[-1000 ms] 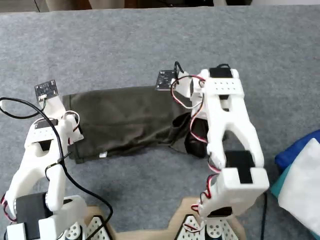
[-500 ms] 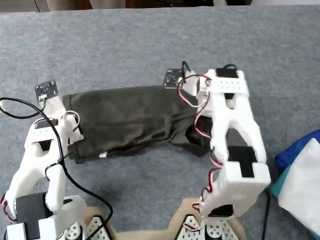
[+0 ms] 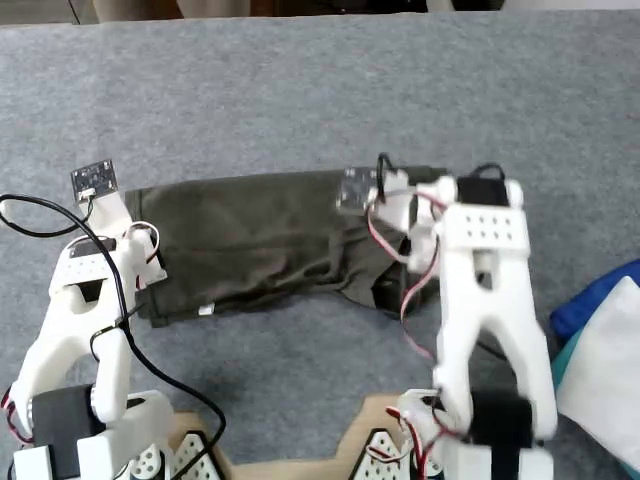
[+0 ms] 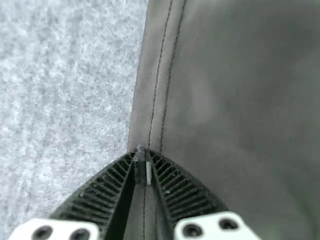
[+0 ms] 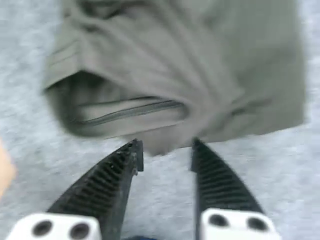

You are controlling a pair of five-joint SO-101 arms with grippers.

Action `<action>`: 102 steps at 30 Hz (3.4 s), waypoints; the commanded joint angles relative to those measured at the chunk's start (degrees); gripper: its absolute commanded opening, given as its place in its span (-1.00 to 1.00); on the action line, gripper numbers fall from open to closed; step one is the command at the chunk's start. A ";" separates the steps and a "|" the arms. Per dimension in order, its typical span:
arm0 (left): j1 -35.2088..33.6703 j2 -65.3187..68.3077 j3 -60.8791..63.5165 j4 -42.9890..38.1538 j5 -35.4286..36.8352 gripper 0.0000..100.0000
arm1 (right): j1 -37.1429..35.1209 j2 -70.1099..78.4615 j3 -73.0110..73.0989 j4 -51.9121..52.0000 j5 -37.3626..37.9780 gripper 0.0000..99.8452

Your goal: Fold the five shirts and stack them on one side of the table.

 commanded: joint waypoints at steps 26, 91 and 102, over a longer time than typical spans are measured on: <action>0.00 -0.04 -2.20 -0.70 -0.62 -0.96 | -2.33 -27.65 31.78 -5.27 5.10 -0.68; 1.32 0.13 -2.20 -0.62 -0.79 -0.96 | -5.14 -23.08 40.13 -19.16 7.56 -0.86; 1.41 0.13 -2.20 -0.70 -1.85 -0.96 | 0.48 -15.34 27.21 -20.40 7.56 -0.99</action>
